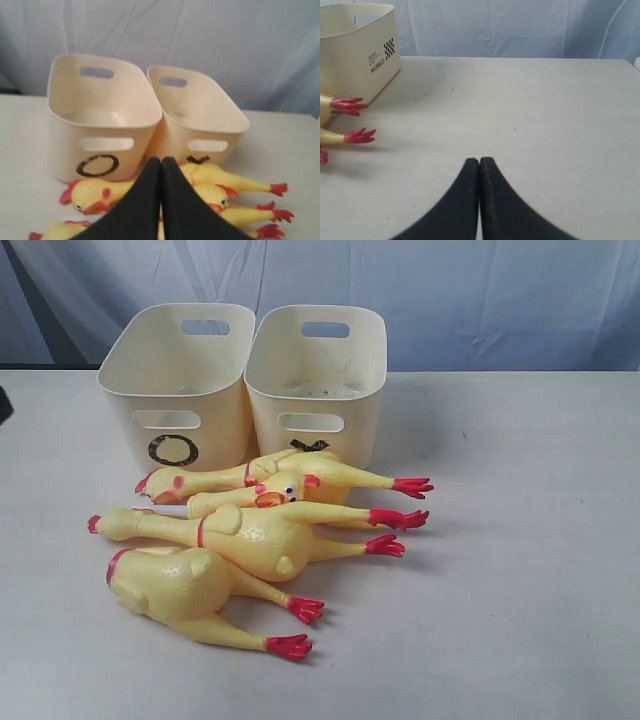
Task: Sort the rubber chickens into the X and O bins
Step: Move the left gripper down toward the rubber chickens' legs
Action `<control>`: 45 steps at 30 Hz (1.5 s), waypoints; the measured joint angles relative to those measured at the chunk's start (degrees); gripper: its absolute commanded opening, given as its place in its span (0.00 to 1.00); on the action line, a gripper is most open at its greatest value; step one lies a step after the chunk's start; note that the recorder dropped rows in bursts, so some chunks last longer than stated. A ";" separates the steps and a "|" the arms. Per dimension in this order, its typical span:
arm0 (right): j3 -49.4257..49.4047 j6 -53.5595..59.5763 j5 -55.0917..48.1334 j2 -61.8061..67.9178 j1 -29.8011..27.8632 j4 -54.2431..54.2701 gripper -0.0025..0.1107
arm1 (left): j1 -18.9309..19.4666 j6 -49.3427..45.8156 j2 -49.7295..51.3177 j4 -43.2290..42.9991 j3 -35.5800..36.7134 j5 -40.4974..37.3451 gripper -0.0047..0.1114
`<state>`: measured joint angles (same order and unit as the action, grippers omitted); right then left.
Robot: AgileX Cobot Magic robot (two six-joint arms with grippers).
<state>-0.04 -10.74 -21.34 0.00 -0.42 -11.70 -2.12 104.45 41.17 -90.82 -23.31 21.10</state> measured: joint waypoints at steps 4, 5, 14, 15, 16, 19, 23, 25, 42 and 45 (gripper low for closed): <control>0.00 0.00 0.00 0.00 0.00 0.00 0.02 | 0.00 8.06 8.28 -7.31 -4.05 5.82 0.04; 0.00 0.00 0.00 0.00 0.00 0.00 0.02 | 0.00 8.63 9.90 -7.80 -4.93 6.62 0.04; 0.00 0.00 0.00 0.00 0.00 0.00 0.02 | 0.00 10.32 17.26 -8.75 -12.23 10.46 0.04; 0.00 0.00 0.00 0.00 0.00 0.00 0.02 | 0.00 10.45 17.58 -8.75 -12.80 11.18 0.04; 0.00 0.00 0.00 0.00 0.00 0.00 0.02 | 0.00 10.57 17.82 -8.75 -13.23 11.56 0.04; 0.00 0.00 0.00 0.00 0.00 0.00 0.02 | 0.00 8.99 17.97 -8.75 -13.86 11.84 0.04; 0.00 0.00 0.00 0.00 0.00 0.00 0.02 | 0.00 6.89 18.01 -8.75 -14.10 12.08 0.04; 0.00 0.00 0.00 0.00 0.00 0.00 0.02 | 0.00 5.85 18.10 -8.75 -14.10 12.24 0.04; 0.00 0.00 0.00 0.00 0.00 0.09 0.02 | 0.00 -9.54 18.10 -9.43 -14.10 -1.68 0.04; 0.00 0.00 0.00 0.00 0.00 0.09 0.02 | 0.00 -11.90 18.10 -9.43 -14.10 -5.49 0.04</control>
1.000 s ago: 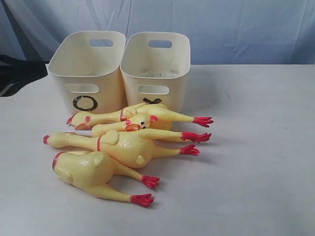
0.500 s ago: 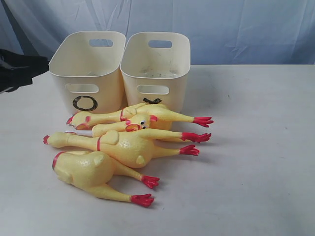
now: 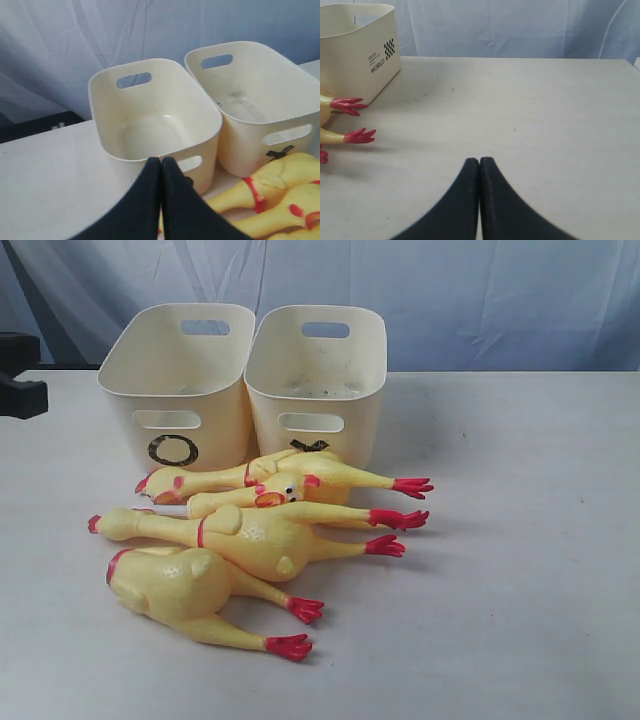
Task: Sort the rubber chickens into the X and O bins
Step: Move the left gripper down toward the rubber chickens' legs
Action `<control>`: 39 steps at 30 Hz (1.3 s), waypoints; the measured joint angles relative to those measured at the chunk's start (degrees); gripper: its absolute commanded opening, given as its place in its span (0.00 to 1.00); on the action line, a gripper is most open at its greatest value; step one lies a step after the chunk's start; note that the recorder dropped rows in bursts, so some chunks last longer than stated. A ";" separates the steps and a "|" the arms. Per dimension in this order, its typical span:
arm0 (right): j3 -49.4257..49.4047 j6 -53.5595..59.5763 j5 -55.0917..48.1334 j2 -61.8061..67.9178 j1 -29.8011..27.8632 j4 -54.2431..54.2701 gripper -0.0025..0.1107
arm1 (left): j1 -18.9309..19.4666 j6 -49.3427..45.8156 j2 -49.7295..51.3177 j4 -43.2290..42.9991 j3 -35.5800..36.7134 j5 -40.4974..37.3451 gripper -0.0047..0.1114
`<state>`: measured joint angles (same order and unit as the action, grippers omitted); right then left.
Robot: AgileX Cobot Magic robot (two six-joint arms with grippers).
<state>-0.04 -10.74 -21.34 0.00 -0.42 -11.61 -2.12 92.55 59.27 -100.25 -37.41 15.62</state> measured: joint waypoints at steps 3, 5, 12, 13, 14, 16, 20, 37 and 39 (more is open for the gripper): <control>0.00 0.00 0.00 0.00 0.00 0.00 0.02 | 0.00 -4.59 0.00 2.24 0.23 -3.11 0.04; 0.00 0.00 0.00 0.00 0.00 0.00 0.02 | 0.00 -10.25 0.00 7.14 0.76 -4.31 0.04; 0.00 0.00 0.00 0.00 0.00 0.00 0.02 | -3.91 -46.95 0.00 46.33 3.38 -18.34 0.04; 0.00 0.00 0.00 0.00 0.00 0.00 0.02 | -4.87 -51.03 0.00 50.06 3.50 -21.14 0.04; 0.00 0.00 0.00 0.00 0.00 0.00 0.02 | -6.07 -55.00 0.00 55.54 3.50 -23.58 0.04; 0.00 0.00 0.00 0.00 0.00 0.00 0.02 | -6.86 -63.04 0.04 65.02 3.50 -26.52 0.04; 0.00 0.00 0.00 0.00 0.00 0.00 0.02 | -7.18 -88.64 0.63 90.80 3.50 -30.25 0.04; 0.00 0.00 0.00 0.00 0.00 0.00 0.02 | -7.50 -118.26 7.97 102.04 3.39 -28.29 0.50; 0.00 0.00 0.00 0.00 0.00 0.00 0.02 | -7.50 -118.50 9.99 101.47 2.92 -27.49 0.50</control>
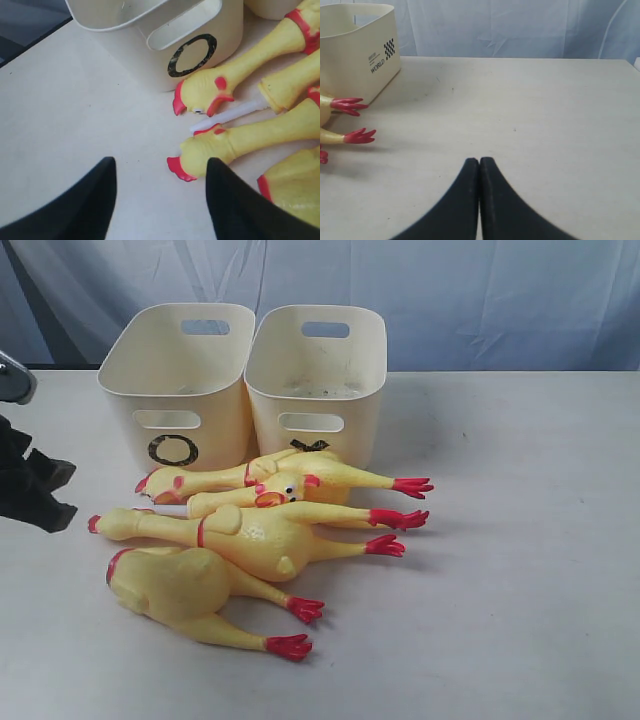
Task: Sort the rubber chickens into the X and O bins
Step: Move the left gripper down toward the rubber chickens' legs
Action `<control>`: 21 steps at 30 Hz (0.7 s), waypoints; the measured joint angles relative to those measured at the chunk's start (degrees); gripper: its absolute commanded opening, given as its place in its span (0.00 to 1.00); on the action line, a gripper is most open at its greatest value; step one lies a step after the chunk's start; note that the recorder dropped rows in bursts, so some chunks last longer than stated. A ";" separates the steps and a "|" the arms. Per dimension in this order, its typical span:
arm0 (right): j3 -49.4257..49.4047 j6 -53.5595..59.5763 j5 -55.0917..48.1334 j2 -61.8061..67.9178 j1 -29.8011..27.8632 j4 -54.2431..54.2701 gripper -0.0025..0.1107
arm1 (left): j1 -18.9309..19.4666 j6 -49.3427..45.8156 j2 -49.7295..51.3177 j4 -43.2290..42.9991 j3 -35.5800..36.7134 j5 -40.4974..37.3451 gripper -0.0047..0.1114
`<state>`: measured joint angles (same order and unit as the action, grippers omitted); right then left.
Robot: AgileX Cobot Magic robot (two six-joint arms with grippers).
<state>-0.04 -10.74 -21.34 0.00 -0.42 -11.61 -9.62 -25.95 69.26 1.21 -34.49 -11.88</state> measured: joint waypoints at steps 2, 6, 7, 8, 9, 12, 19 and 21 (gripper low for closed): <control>0.00 0.00 0.00 0.00 0.00 0.00 0.02 | 0.00 0.00 2.15 -0.65 -0.87 -0.21 0.50; 0.00 0.00 0.00 0.00 0.00 0.00 0.02 | 0.00 -2.43 7.32 -1.21 -3.81 -2.74 0.50; 0.00 0.00 0.00 0.00 0.00 0.00 0.02 | 0.00 -3.68 8.25 -1.21 -4.43 -3.74 0.50; 0.00 0.00 0.00 0.00 0.00 0.00 0.02 | 0.00 -6.63 10.30 -1.21 -5.98 -5.59 0.50; 0.00 0.00 0.00 0.00 0.00 0.00 0.02 | 0.00 -8.00 11.01 -1.21 -6.61 -6.27 0.50; 0.00 0.00 0.00 0.00 0.00 0.00 0.02 | 0.00 -13.39 12.99 -1.65 -8.56 -8.54 0.48; 0.00 0.00 0.00 0.00 0.00 0.00 0.02 | 0.00 -34.89 16.47 -2.19 -10.47 -9.29 0.46; 0.00 0.00 0.00 0.00 0.00 0.00 0.02 | 0.00 -39.68 17.60 -2.19 -10.47 -8.93 0.46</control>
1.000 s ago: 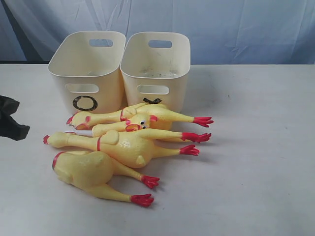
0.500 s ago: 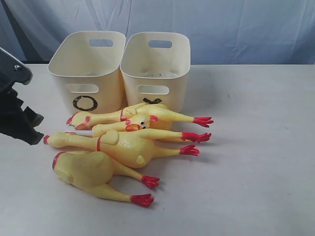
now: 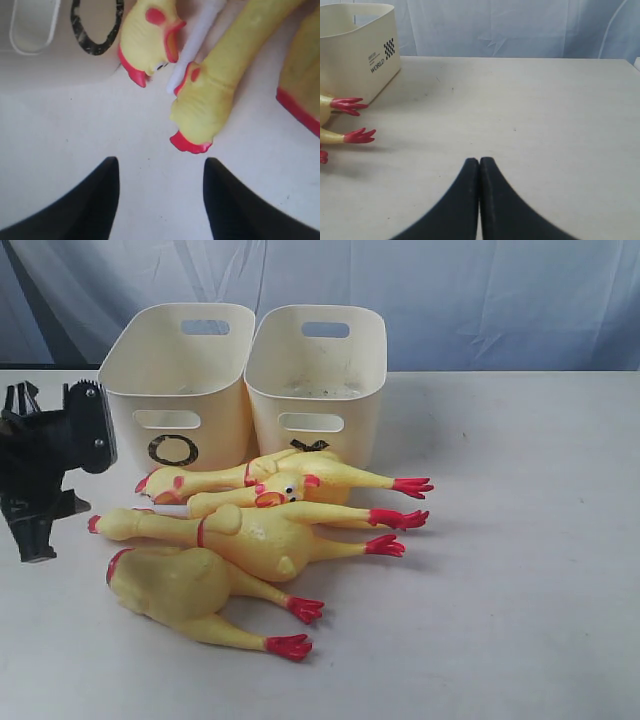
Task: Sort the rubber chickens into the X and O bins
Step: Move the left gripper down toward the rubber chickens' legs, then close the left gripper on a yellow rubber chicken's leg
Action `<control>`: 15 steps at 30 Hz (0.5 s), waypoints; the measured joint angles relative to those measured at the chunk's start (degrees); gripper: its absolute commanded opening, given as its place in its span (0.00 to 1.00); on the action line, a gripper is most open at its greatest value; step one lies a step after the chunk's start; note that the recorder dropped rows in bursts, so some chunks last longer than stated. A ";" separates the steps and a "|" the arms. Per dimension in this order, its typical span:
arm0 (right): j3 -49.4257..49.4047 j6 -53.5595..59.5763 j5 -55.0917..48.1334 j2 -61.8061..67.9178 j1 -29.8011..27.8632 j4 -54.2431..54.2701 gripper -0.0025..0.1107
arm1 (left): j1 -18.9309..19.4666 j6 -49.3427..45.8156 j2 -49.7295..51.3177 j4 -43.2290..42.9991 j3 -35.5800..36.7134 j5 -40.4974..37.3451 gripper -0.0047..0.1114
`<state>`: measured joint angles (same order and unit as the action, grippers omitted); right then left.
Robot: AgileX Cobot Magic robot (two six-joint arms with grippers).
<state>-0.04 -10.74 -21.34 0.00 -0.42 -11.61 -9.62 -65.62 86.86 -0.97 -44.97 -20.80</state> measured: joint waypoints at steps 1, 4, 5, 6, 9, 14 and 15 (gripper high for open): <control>0.00 0.00 0.00 0.00 0.00 0.00 0.02 | 0.00 -1.77 0.52 0.00 0.00 0.36 0.46; 0.00 0.00 0.00 0.00 0.00 0.00 0.02 | -0.76 -4.76 2.35 0.00 -0.04 1.58 0.46; 0.00 0.00 0.00 0.00 0.00 0.00 0.02 | -1.29 -5.46 2.65 0.00 -0.04 1.78 0.46; 0.00 0.00 0.00 0.00 0.00 0.00 0.02 | -1.96 -6.51 3.11 0.00 -0.14 2.24 0.46; 0.00 0.00 0.00 0.00 0.00 0.13 0.02 | -4.23 -10.22 4.70 -0.10 -0.14 4.05 0.46; 0.00 0.00 0.00 0.00 0.00 0.24 0.02 | -5.35 -12.94 8.06 -2.97 -0.14 4.34 0.46; 0.00 0.00 0.00 0.00 0.00 0.24 0.02 | -5.35 -13.08 8.28 -3.61 -0.14 4.34 0.46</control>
<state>-0.04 -10.74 -21.34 0.00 -0.42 -11.37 -14.98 -78.70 95.14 -4.58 -45.10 -16.46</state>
